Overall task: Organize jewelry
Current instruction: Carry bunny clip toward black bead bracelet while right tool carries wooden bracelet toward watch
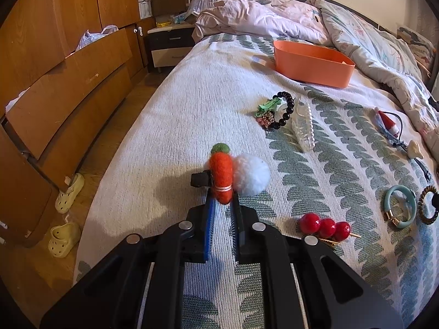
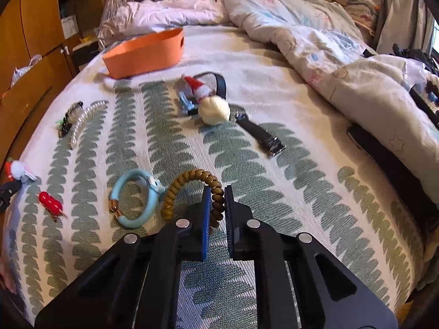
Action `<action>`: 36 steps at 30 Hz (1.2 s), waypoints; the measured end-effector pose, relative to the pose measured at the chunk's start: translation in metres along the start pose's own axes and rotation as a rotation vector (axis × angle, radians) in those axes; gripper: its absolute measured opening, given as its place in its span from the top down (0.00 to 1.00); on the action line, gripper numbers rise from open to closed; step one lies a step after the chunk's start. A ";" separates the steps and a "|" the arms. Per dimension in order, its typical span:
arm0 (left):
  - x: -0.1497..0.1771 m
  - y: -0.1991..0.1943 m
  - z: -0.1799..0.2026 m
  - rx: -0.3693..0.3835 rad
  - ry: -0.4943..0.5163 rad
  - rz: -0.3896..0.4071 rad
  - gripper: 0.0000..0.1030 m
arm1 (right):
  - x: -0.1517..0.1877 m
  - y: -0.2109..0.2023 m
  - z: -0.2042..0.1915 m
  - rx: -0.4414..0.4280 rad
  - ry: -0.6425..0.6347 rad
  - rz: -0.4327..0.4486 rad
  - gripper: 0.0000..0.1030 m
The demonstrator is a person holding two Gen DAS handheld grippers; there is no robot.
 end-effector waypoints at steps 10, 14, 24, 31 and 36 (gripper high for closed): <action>-0.008 -0.014 0.006 0.009 0.018 0.043 0.89 | -0.019 -0.037 0.003 -0.058 0.019 0.086 0.90; -0.015 -0.019 0.013 0.025 0.029 0.057 0.89 | -0.031 -0.047 0.008 -0.085 0.035 0.108 0.90; -0.057 -0.034 0.033 0.030 0.076 0.125 0.89 | -0.074 -0.051 0.005 -0.113 0.000 0.121 0.90; -0.092 -0.023 0.050 0.037 0.096 0.139 0.89 | -0.110 -0.030 0.003 -0.120 -0.012 0.097 0.90; -0.114 -0.003 0.059 0.035 0.107 0.140 0.89 | -0.124 -0.001 0.007 -0.107 -0.006 0.068 0.90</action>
Point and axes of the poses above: each gripper's, at about its wrist camera, not at the fingertips, and y roughly the way its jaws point, z to its right, x to its underside, the point moved 7 cm from there along y, roughly the way its jaws point, and after that the axes turned 11 degrees about -z, right-handed, at the moved point
